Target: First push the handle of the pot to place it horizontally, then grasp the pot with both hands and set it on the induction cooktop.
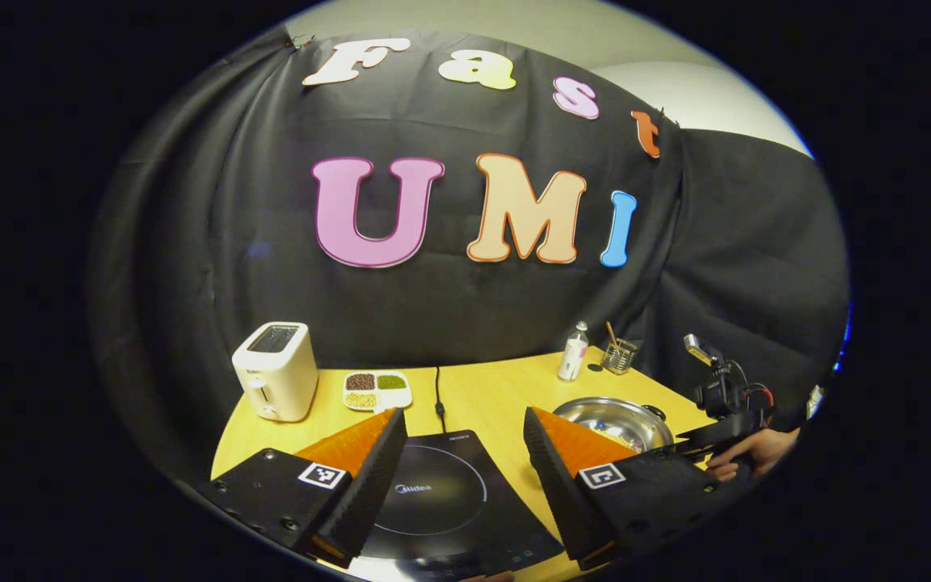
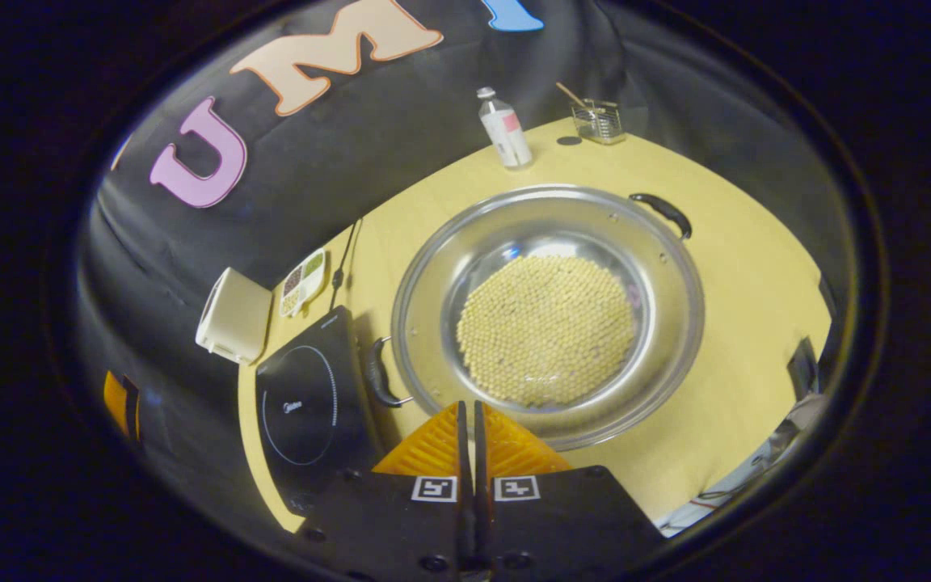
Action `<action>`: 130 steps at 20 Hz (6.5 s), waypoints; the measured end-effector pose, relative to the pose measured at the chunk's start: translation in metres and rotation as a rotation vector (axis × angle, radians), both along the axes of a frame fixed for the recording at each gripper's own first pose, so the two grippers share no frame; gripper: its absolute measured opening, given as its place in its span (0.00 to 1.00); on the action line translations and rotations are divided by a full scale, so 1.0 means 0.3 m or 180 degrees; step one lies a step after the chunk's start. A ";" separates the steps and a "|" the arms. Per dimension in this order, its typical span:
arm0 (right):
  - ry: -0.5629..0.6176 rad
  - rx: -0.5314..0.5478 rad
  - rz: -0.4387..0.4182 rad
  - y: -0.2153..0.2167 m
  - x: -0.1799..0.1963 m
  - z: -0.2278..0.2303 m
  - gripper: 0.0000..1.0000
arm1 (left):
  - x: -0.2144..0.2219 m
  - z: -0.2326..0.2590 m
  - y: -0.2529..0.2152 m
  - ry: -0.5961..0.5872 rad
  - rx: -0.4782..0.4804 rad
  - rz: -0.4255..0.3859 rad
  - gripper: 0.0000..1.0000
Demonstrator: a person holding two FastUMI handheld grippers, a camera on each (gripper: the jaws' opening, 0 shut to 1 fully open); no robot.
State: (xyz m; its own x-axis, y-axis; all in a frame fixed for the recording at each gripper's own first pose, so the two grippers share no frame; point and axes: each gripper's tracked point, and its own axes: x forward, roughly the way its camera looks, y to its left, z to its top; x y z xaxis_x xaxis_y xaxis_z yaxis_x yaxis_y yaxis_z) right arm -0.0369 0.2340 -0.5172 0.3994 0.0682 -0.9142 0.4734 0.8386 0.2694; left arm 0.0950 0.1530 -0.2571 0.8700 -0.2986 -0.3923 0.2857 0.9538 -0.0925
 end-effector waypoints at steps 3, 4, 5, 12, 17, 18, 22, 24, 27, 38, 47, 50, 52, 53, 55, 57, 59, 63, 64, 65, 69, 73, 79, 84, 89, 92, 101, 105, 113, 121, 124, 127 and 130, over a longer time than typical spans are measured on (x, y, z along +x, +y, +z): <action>-0.0210 -0.0309 0.0253 -0.136 0.044 0.014 0.02 | -0.012 -0.064 -0.116 0.0265 -0.0019 -0.0093 0.89; -0.0225 -0.0406 0.0401 -0.174 0.043 0.017 0.04 | -0.017 -0.080 -0.143 0.0325 0.0047 -0.0111 0.89; -0.0286 -0.0464 0.0509 -0.211 0.054 0.030 0.00 | -0.016 -0.084 -0.173 0.0330 0.0071 -0.0127 0.89; -0.0482 -0.0747 0.0885 -0.464 0.125 0.025 0.28 | -0.023 -0.207 -0.348 0.0762 0.0127 -0.0004 0.89; -0.0563 -0.1148 0.1278 -0.626 0.173 -0.020 0.57 | -0.001 -0.282 -0.391 0.0930 0.0102 0.0348 0.90; -0.0594 -0.1197 0.1322 -0.649 0.187 -0.031 0.66 | 0.010 -0.297 -0.400 0.0952 0.0121 0.0396 0.90; -0.0619 -0.1079 0.1346 -0.694 0.219 -0.079 0.81 | -0.008 -0.417 -0.399 0.1221 0.0336 0.0499 0.89; -0.0595 -0.1023 0.1344 -0.710 0.240 -0.112 0.87 | -0.009 -0.462 -0.409 0.1345 0.0370 0.0564 0.89; -0.0503 -0.0865 0.1335 -0.708 0.260 -0.174 0.87 | 0.012 -0.520 -0.439 0.1472 0.0346 0.0590 0.90; -0.0183 -0.0502 0.1360 -0.703 0.262 -0.333 0.84 | 0.070 -0.763 -0.390 0.2105 0.0420 0.0742 0.90; 0.0010 -0.0421 0.1423 -0.687 0.265 -0.407 0.70 | 0.098 -0.868 -0.398 0.2269 0.0562 0.0700 0.88; 0.0042 -0.0311 0.1316 -0.680 0.249 -0.399 0.64 | 0.079 -0.901 -0.427 0.2380 0.0413 0.0701 0.82; 0.0067 -0.0207 0.1264 -0.677 0.257 -0.418 0.60 | 0.093 -0.903 -0.428 0.2339 0.0323 0.0765 0.70; 0.0074 -0.0150 0.1246 -0.675 0.258 -0.411 0.57 | 0.073 -0.894 -0.430 0.2407 0.0275 0.0758 0.66; 0.0120 -0.0003 0.1195 -0.665 0.242 -0.395 0.53 | 0.061 -0.889 -0.428 0.2446 0.0153 0.0759 0.63; 0.0158 0.0042 0.1179 -0.659 0.222 -0.395 0.54 | 0.043 -0.884 -0.427 0.2505 0.0036 0.0802 0.60; 0.0162 0.0043 0.1191 -0.649 0.206 -0.377 0.54 | 0.012 -0.874 -0.418 0.2585 0.0024 0.0825 0.58; 0.0076 0.0091 0.1183 -0.622 0.210 -0.319 0.48 | 0.011 -0.813 -0.397 0.2459 -0.0006 0.0836 0.58; 0.0066 0.0105 0.1188 -0.616 0.211 -0.304 0.48 | 0.005 -0.797 -0.390 0.2463 -0.0013 0.0845 0.58; 0.0049 0.0116 0.1192 -0.608 0.212 -0.292 0.48 | 0.002 -0.781 -0.385 0.2453 -0.0023 0.0857 0.58; -0.0031 0.0150 0.1199 -0.565 0.205 -0.234 0.48 | -0.016 -0.715 -0.346 0.2372 -0.0007 0.0874 0.60; -0.0094 0.0123 0.1188 -0.515 0.194 -0.173 0.48 | -0.042 -0.668 -0.299 0.2328 -0.0024 0.0875 0.60; -0.0144 -0.0030 0.1151 -0.422 0.157 -0.083 0.48 | -0.067 -0.627 -0.209 0.2221 -0.0169 0.0776 0.58; -0.0083 -0.0204 0.0999 -0.252 0.087 -0.020 0.48 | -0.083 -0.604 -0.040 0.2176 -0.0214 0.0552 0.58; -0.0048 -0.0323 0.0870 -0.032 0.057 0.000 0.54 | -0.081 -0.608 0.167 0.2164 -0.0205 0.0409 0.60; 0.0007 -0.0378 0.0805 0.082 0.040 0.010 0.54 | -0.079 -0.607 0.276 0.2198 -0.0178 0.0361 0.60; 0.0088 -0.0365 0.0758 0.320 0.082 -0.009 0.48 | -0.019 -0.614 0.505 0.2088 -0.0031 0.0333 0.57; 0.0143 -0.0324 0.0754 0.376 0.119 -0.032 0.54 | 0.016 -0.621 0.554 0.2027 0.0047 0.0329 0.58; 0.0195 -0.0260 0.0765 0.470 0.202 -0.073 0.54 | 0.085 -0.631 0.639 0.1988 0.0100 0.0382 0.58; 0.0169 -0.0253 0.0801 0.512 0.267 -0.092 0.48 | 0.132 -0.626 0.680 0.1875 0.0124 0.0438 0.58; 0.0197 -0.0424 0.0863 0.502 0.241 -0.121 0.55 | 0.126 -0.634 0.672 0.1901 0.0145 0.0469 0.63; 0.0165 -0.0550 0.0859 0.495 0.248 -0.110 0.63 | 0.105 -0.659 0.678 0.1984 0.0203 0.0669 0.74; 0.0078 -0.0656 0.0885 0.459 0.274 -0.080 0.75 | 0.118 -0.614 0.700 0.1781 0.0450 0.0646 0.77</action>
State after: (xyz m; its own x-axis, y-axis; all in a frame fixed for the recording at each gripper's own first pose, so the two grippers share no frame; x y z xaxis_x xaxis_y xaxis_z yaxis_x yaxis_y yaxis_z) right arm 0.0452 0.3717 -0.5411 0.3693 -0.0157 -0.9292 0.2233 0.9721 0.0723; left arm 0.1305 0.3630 -0.4414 0.5545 -0.0601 -0.8300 0.0415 0.9981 -0.0445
